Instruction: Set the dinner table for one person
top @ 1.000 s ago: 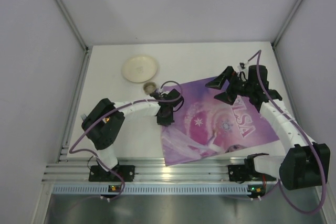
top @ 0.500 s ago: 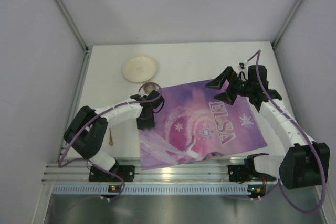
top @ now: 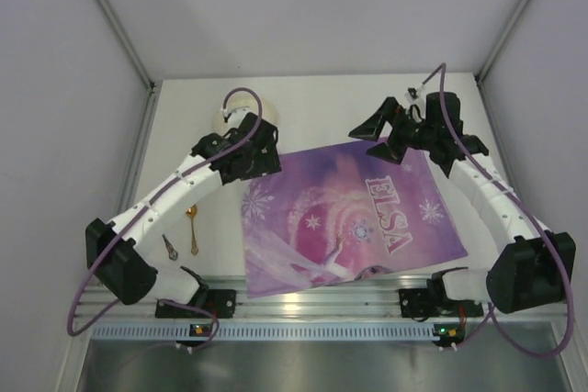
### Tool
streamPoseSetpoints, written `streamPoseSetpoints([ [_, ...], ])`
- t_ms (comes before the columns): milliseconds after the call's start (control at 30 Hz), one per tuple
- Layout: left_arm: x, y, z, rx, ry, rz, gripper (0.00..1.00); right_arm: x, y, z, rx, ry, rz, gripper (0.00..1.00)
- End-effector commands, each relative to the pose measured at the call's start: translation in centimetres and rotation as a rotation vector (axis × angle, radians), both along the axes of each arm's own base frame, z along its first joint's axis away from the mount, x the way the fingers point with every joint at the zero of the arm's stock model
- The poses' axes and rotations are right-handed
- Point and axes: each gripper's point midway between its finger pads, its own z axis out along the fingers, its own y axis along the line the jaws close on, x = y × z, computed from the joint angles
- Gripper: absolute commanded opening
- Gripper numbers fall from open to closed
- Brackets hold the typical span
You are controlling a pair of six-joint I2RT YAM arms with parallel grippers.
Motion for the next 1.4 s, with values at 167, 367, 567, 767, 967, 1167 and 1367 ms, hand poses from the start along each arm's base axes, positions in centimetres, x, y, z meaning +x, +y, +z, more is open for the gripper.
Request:
streamPoseSetpoints([
  [167, 1.5, 5.9, -3.1, 0.046, 0.072, 0.099, 0.98, 1.4, 0.9, -0.5, -0.131, -0.015, 0.101, 1.0],
  [367, 2.0, 11.6, -5.5, 0.018, 0.108, 0.171, 0.98, 3.8, 2.4, -3.6, -0.289, 0.067, 0.149, 1.0],
  [567, 5.6, 11.7, -7.2, -0.088, 0.087, 0.166, 0.98, 5.0, 3.6, -4.1, -0.342, 0.079, 0.175, 1.0],
  [767, 9.4, 8.7, -8.0, -0.229, 0.081, 0.135, 0.96, 5.0, 3.6, -5.8, -0.356, 0.125, 0.184, 1.0],
  [967, 12.5, 6.4, -7.5, -0.319, 0.027, 0.095, 0.95, 4.4, 3.1, -6.8, -0.38, 0.137, 0.195, 1.0],
  [1167, 14.1, 4.6, -8.0, -0.304, 0.037, 0.063, 0.94, 3.9, 2.7, -7.7, -0.394, 0.156, 0.206, 1.0],
  [1367, 14.7, 4.2, -10.3, -0.235, 0.092, 0.09, 0.91, 3.9, 2.1, -8.1, -0.397, 0.163, 0.202, 0.99],
])
